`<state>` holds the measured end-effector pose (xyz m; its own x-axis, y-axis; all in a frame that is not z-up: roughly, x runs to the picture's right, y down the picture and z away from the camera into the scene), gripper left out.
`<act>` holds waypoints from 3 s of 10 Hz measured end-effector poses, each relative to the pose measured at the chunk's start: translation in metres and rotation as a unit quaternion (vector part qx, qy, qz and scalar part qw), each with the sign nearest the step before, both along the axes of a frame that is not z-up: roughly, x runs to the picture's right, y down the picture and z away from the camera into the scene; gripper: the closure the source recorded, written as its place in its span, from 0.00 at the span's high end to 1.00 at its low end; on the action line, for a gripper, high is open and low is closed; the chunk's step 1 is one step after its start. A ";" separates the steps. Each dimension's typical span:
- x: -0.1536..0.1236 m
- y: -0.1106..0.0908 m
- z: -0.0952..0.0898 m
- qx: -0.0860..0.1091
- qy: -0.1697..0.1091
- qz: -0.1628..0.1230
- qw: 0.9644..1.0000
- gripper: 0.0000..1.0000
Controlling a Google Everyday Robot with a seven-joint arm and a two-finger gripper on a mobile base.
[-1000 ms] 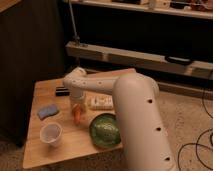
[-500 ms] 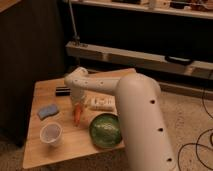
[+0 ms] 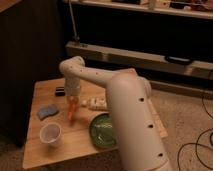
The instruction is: Place the pepper on the white sponge
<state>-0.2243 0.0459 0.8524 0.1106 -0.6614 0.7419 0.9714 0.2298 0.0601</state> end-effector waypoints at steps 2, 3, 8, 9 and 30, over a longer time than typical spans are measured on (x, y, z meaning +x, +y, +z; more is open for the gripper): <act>-0.006 -0.013 -0.017 0.021 0.030 0.047 0.998 0.00; -0.014 -0.013 -0.025 0.034 0.051 0.074 0.995 0.00; -0.019 -0.010 -0.027 0.044 0.192 0.198 0.960 0.00; -0.018 -0.012 -0.025 0.046 0.202 0.213 0.955 0.00; -0.084 0.006 0.015 0.009 0.280 0.341 0.897 0.00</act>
<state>-0.3084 0.0517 0.8671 0.8470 -0.3087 0.4327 0.4831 0.7866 -0.3845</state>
